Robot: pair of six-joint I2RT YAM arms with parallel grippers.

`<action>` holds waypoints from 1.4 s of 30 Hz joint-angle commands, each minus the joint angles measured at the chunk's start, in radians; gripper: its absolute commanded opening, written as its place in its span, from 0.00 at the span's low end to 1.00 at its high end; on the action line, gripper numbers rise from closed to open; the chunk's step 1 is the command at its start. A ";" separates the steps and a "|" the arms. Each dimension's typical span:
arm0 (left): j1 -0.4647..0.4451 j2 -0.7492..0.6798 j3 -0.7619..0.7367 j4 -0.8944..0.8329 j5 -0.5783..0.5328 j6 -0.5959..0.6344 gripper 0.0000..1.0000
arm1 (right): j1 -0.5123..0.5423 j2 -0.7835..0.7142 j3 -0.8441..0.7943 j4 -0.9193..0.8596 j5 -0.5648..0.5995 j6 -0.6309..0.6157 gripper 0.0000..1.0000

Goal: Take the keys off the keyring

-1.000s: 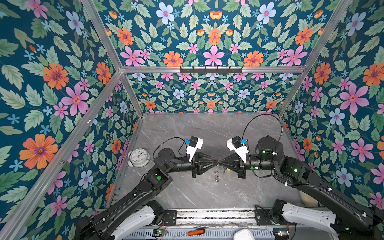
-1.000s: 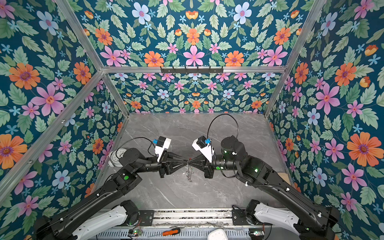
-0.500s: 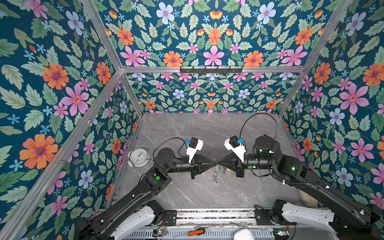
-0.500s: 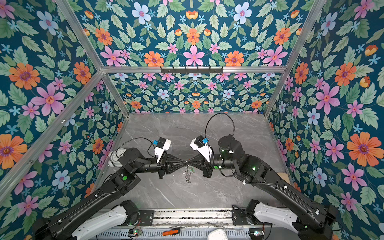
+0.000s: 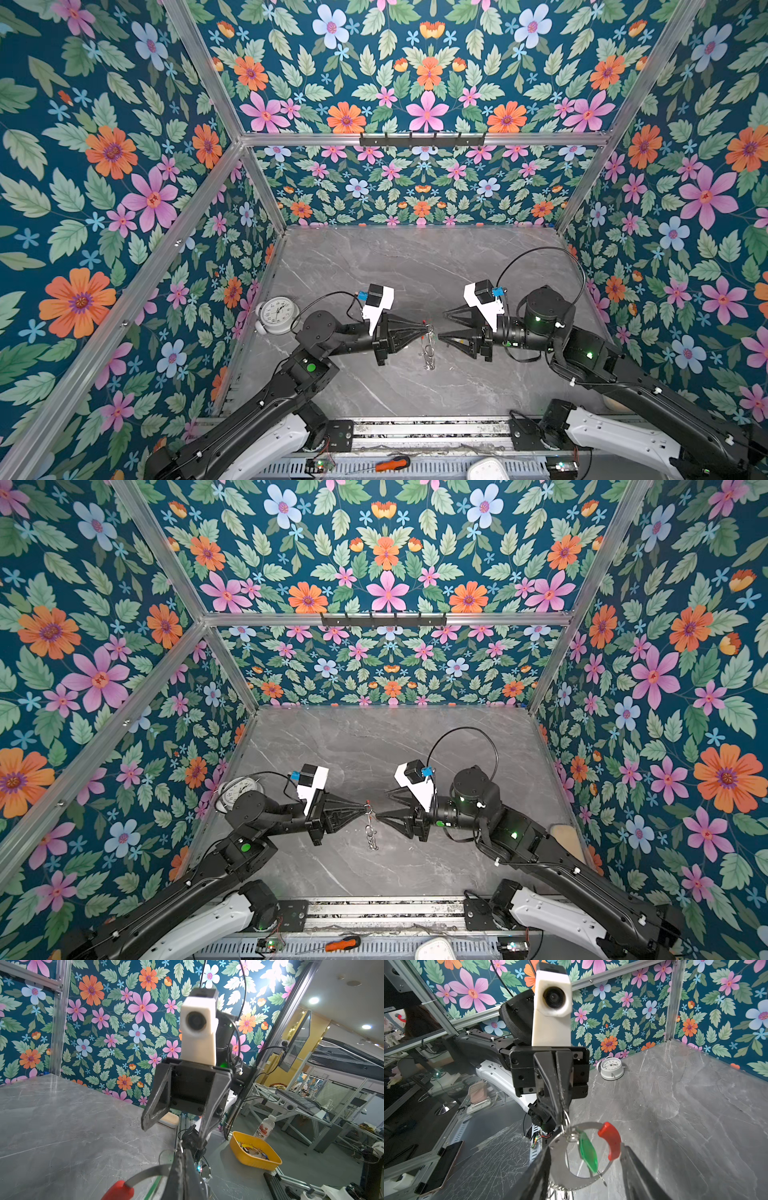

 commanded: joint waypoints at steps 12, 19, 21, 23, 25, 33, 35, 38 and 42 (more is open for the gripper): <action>0.000 -0.001 -0.038 0.175 -0.003 -0.047 0.00 | 0.001 0.049 -0.076 0.215 -0.131 0.094 0.52; 0.000 0.001 -0.055 0.226 0.001 -0.068 0.00 | 0.001 0.061 -0.083 0.242 -0.109 0.106 0.39; 0.001 0.002 -0.057 0.235 0.003 -0.072 0.00 | 0.001 0.060 -0.088 0.252 -0.097 0.111 0.34; 0.001 0.002 -0.062 0.242 0.003 -0.075 0.00 | 0.000 0.060 -0.087 0.256 -0.093 0.115 0.32; 0.001 0.004 -0.064 0.252 0.002 -0.080 0.00 | 0.001 0.066 -0.083 0.258 -0.099 0.118 0.32; 0.000 0.003 -0.079 0.283 -0.010 -0.087 0.00 | 0.002 0.090 -0.067 0.258 -0.125 0.127 0.21; 0.000 0.000 -0.084 0.287 -0.020 -0.087 0.00 | 0.002 0.092 -0.067 0.262 -0.136 0.128 0.16; 0.000 -0.003 -0.093 0.304 -0.037 -0.089 0.00 | 0.004 0.094 -0.067 0.263 -0.150 0.128 0.05; 0.001 -0.007 -0.111 0.344 -0.059 -0.097 0.00 | 0.010 0.092 -0.070 0.261 -0.155 0.128 0.00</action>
